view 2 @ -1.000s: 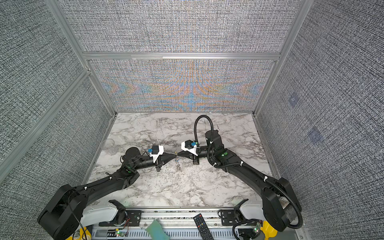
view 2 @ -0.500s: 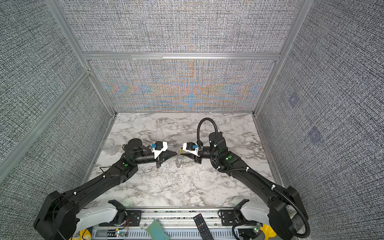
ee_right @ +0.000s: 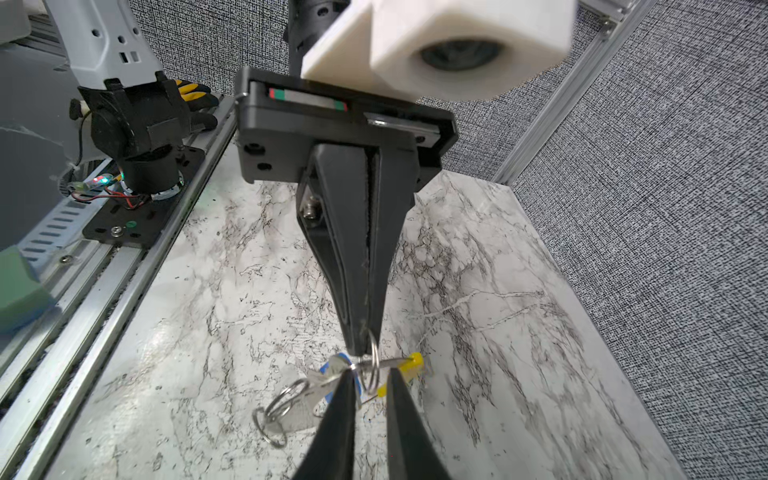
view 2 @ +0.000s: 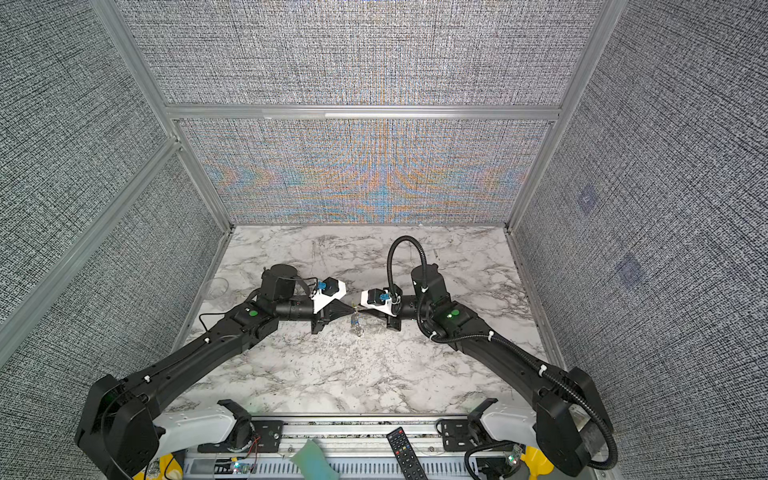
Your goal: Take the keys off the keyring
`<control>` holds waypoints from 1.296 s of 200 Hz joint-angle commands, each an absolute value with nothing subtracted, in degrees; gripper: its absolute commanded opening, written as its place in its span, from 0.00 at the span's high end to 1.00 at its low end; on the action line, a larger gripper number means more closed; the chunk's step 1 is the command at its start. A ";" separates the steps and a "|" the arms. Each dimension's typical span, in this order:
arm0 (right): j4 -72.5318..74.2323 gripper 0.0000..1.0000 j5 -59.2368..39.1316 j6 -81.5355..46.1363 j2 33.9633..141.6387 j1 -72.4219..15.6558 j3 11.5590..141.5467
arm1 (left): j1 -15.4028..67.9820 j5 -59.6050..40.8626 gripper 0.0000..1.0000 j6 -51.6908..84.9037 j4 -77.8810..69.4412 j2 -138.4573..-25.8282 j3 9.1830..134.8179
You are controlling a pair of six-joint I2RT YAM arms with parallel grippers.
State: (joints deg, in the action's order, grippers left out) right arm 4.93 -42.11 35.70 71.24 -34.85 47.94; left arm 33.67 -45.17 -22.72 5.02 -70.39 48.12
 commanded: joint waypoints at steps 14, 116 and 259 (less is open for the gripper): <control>7.10 0.84 -43.25 33.60 71.89 -34.90 47.90 | 33.97 -45.09 1.00 -24.16 6.23 -70.18 48.30; 9.83 1.00 -44.89 28.27 72.35 -34.86 47.86 | 34.50 -40.61 0.67 -19.89 2.50 -67.92 45.66; 23.45 1.00 -51.84 20.33 73.48 -34.72 43.32 | 34.53 -44.62 0.80 -1.89 -45.86 -62.42 22.86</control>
State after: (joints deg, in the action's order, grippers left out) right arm 20.75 -49.43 21.08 73.19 -34.76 42.78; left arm 34.41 -42.22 -2.72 -42.02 -61.65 22.48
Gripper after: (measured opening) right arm 0.050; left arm 0.205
